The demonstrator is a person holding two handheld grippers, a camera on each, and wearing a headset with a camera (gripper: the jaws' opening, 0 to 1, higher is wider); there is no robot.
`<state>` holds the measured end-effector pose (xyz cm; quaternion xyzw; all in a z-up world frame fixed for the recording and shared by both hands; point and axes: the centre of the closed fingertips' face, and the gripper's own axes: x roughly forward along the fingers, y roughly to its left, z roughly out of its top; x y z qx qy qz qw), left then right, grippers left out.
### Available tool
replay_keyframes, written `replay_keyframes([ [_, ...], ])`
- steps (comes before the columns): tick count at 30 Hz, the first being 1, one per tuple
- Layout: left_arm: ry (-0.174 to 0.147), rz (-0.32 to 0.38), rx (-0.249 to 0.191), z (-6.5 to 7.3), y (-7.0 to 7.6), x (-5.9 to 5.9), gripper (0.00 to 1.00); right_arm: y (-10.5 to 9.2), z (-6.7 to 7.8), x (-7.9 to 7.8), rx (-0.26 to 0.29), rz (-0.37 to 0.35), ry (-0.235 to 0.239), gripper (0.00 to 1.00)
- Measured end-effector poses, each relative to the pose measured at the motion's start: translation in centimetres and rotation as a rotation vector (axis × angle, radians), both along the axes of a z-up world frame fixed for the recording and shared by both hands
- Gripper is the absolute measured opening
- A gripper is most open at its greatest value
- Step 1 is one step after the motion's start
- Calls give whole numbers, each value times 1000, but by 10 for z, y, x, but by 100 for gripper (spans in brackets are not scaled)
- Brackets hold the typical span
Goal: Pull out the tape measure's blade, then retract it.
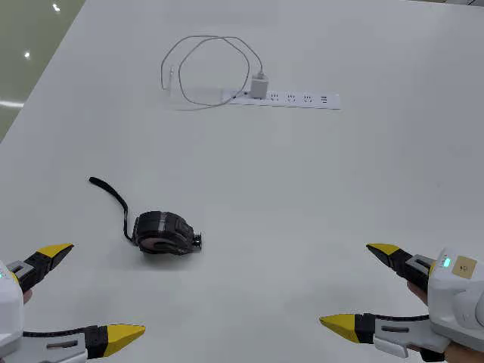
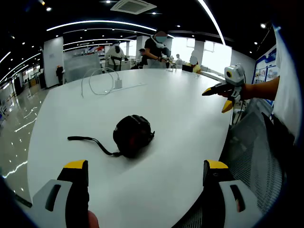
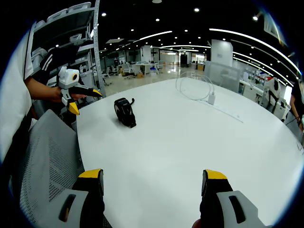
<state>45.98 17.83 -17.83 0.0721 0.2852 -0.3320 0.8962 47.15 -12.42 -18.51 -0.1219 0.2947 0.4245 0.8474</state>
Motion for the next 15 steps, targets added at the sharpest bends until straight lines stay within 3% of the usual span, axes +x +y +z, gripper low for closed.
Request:
replay_keyframes([
  [15, 14, -5, 1, -3, 0, 0, 99, 1, -5, 0, -9, 19, -1, 84],
])
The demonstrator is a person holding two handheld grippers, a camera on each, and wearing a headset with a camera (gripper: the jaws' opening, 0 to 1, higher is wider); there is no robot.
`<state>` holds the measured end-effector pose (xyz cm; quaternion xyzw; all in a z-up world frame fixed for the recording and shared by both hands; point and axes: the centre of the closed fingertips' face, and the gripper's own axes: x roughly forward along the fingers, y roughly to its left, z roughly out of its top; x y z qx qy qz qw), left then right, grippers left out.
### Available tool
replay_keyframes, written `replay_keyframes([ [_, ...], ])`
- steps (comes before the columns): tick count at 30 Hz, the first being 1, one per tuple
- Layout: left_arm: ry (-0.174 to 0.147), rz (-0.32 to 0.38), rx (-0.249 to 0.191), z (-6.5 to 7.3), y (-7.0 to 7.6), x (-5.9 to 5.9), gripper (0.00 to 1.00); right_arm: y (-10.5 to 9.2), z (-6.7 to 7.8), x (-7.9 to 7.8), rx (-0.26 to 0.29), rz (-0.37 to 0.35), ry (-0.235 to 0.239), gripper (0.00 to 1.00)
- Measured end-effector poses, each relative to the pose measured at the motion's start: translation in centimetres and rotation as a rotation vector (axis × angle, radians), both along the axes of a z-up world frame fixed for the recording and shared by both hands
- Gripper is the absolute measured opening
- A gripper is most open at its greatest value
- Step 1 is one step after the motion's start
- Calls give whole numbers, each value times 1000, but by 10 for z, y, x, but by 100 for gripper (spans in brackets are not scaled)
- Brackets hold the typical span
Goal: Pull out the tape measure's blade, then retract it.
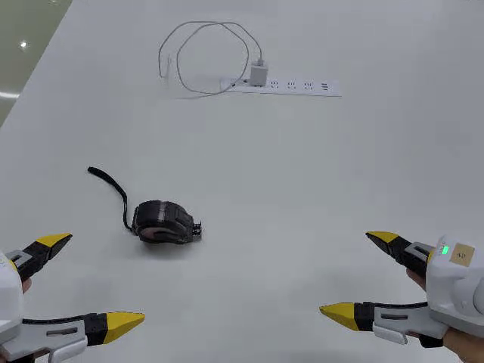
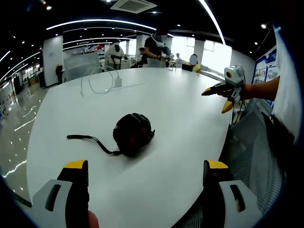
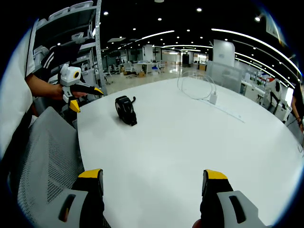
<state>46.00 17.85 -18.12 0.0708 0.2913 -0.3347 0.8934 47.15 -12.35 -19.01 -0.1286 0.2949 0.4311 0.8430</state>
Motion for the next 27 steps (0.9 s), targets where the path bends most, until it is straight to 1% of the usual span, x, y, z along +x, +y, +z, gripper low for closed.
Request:
replay_keyframes([
  [8, 5, 3, -2, -1, 1, -1, 99, 2, 0, 0, -5, 11, 0, 84],
  [15, 11, -6, -2, -2, -1, -2, 99, 1, -2, -3, -9, 14, 3, 84],
  [27, 5, -20, 1, 3, -2, 3, 99, 2, -4, -1, -11, 31, 6, 84],
])
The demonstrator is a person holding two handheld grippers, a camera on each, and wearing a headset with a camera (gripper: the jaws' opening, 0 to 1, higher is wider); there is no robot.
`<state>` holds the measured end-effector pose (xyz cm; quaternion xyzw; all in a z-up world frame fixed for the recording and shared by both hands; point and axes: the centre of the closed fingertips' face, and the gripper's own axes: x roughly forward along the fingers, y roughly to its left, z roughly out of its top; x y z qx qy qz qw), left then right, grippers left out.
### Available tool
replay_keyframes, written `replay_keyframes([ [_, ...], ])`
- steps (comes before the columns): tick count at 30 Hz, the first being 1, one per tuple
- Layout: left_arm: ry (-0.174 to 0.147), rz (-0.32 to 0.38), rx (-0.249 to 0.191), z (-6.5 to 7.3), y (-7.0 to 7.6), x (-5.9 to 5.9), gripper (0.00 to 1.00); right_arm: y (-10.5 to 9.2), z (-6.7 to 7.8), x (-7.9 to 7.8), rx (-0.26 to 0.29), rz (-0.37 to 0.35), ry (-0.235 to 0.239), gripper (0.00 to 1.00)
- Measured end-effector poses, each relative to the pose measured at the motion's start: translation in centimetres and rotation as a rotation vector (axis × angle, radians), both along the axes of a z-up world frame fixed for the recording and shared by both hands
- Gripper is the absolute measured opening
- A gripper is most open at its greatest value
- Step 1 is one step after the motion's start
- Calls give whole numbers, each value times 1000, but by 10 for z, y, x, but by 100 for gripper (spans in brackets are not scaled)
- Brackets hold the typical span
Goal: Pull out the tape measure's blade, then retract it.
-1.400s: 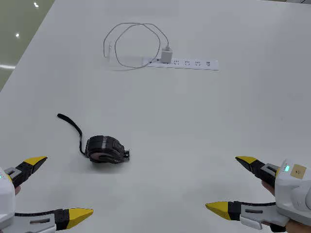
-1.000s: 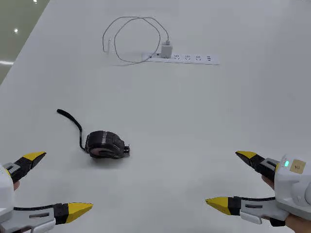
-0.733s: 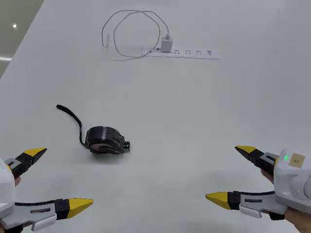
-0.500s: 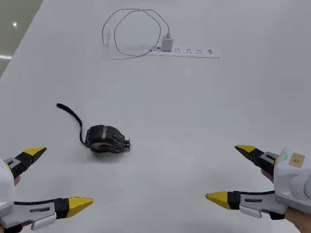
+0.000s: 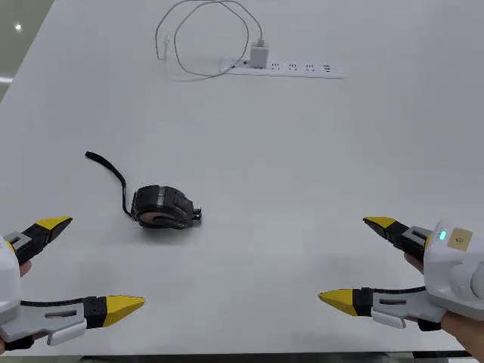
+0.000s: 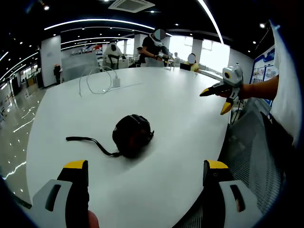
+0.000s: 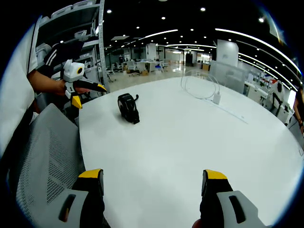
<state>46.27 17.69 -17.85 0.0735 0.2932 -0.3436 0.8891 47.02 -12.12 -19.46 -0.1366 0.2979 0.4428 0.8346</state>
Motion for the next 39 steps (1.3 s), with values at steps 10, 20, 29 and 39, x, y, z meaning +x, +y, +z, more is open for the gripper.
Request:
replay_keyframes([
  [10, -2, -35, 5, 1, -3, 10, 99, 4, -3, 6, 2, 19, 3, 82],
  [20, 3, -88, 21, -3, -6, 23, 99, 20, -8, 16, -8, 91, 6, 81],
  [29, 14, -155, 54, -8, -9, 31, 98, 37, -14, 22, -23, 177, 7, 79],
  [39, 26, -233, 99, -15, -15, 37, 96, 49, -20, 29, -27, 233, 17, 79],
])
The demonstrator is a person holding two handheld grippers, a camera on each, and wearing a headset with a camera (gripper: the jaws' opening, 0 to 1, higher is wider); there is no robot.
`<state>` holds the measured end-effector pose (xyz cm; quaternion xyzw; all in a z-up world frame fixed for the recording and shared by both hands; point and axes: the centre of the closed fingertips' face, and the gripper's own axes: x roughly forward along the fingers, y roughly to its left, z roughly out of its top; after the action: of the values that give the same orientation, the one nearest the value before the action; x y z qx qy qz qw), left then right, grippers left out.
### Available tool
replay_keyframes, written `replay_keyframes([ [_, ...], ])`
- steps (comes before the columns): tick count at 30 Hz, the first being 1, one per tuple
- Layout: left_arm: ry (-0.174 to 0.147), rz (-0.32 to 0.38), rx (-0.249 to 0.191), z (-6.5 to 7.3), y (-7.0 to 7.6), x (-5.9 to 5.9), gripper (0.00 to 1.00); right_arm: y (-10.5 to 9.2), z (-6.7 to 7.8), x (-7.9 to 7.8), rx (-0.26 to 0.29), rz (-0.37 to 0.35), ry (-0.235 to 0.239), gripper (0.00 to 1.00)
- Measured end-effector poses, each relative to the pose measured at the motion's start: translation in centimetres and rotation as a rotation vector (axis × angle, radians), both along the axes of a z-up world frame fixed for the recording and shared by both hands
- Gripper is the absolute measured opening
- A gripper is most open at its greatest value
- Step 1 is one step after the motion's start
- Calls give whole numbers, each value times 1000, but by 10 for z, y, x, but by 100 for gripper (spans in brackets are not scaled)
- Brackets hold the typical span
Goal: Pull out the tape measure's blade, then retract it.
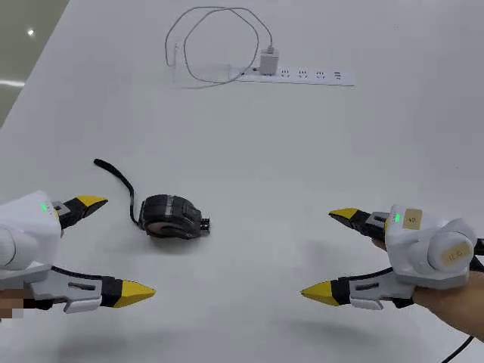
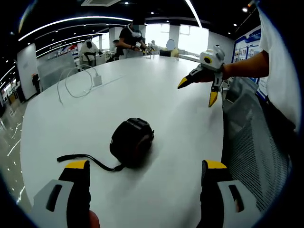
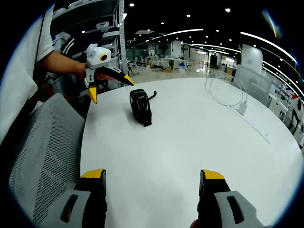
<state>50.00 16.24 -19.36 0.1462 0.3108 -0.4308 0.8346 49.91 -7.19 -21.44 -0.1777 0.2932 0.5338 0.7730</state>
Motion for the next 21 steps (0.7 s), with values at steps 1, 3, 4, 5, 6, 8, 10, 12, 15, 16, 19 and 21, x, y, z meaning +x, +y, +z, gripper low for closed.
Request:
replay_keyframes([
  [1, 0, -7, 4, 0, -1, 1, 95, 0, -1, 1, -2, 4, -1, 79],
  [3, -2, -18, 12, -1, -1, 2, 95, 1, -2, 3, -1, 10, 4, 79],
  [4, -1, -20, 12, -2, 0, 3, 94, 2, -2, 3, -2, 14, 3, 79],
  [5, 3, -25, 14, -3, 0, 4, 94, 3, -3, 4, -3, 18, 5, 79],
  [6, 3, -27, 17, -3, 0, 5, 94, 4, -3, 4, -3, 21, 6, 79],
  [8, 5, -36, 22, -4, 0, 6, 94, 5, -4, 5, -5, 30, 7, 78],
  [10, 7, -50, 32, -6, -1, 6, 94, 6, -6, 5, -9, 37, 9, 78],
  [12, 11, -68, 45, -8, -2, 7, 93, 7, -8, 7, -10, 43, 12, 78],
  [15, 14, -81, 56, -10, -2, 9, 92, 9, -9, 8, -10, 50, 15, 78],
  [16, 13, -84, 59, -10, -2, 10, 92, 10, -9, 8, -9, 51, 17, 78],
  [19, 18, -97, 71, -12, -1, 14, 92, 12, -11, 9, -14, 62, 19, 78],
  [21, 17, -102, 78, -13, -1, 15, 92, 13, -12, 10, -15, 66, 20, 78],
])
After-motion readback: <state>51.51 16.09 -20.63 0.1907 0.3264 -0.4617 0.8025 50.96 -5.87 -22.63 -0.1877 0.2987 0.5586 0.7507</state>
